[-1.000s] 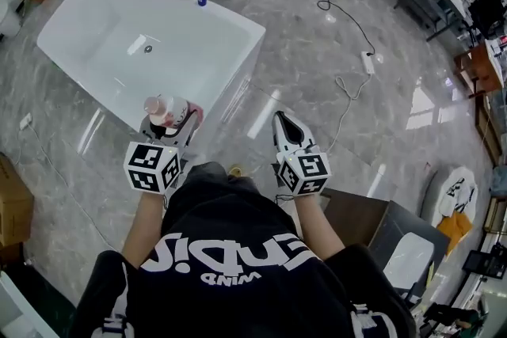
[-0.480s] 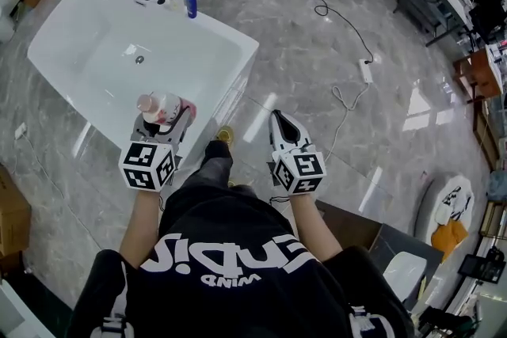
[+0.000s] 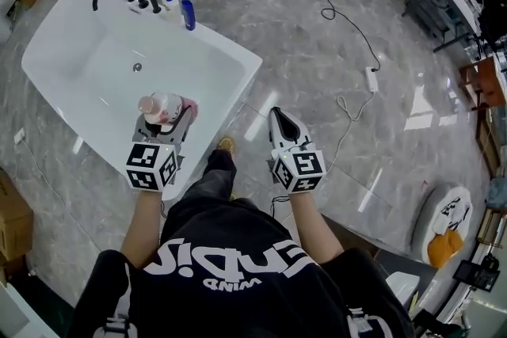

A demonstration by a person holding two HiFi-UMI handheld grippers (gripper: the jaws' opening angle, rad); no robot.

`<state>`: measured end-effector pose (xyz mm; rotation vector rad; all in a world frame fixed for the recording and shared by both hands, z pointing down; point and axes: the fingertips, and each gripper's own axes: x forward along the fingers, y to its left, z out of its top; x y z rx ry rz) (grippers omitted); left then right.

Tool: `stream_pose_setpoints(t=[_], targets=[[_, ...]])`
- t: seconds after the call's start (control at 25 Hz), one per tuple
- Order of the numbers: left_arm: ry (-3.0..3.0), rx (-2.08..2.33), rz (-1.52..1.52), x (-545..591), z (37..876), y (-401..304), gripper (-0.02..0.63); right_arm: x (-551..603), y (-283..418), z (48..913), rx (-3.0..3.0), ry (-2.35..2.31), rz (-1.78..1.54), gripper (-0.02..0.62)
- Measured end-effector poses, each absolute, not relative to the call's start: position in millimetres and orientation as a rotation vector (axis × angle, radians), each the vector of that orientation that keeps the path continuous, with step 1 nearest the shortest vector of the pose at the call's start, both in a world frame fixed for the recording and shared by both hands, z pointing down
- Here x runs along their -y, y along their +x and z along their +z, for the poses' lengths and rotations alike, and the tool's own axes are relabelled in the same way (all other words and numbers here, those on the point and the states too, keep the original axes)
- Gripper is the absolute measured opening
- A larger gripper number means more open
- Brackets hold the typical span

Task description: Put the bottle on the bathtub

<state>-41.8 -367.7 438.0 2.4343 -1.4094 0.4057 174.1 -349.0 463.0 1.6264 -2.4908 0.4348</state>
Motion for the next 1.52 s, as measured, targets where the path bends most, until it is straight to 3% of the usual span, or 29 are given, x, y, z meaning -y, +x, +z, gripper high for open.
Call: stream_pose_setpoints(t=[1.52], targets=[[2.325,1.398,0.56,705,651,-9,0.235,645,171,629,2.366,1.494,0.63,0.025]])
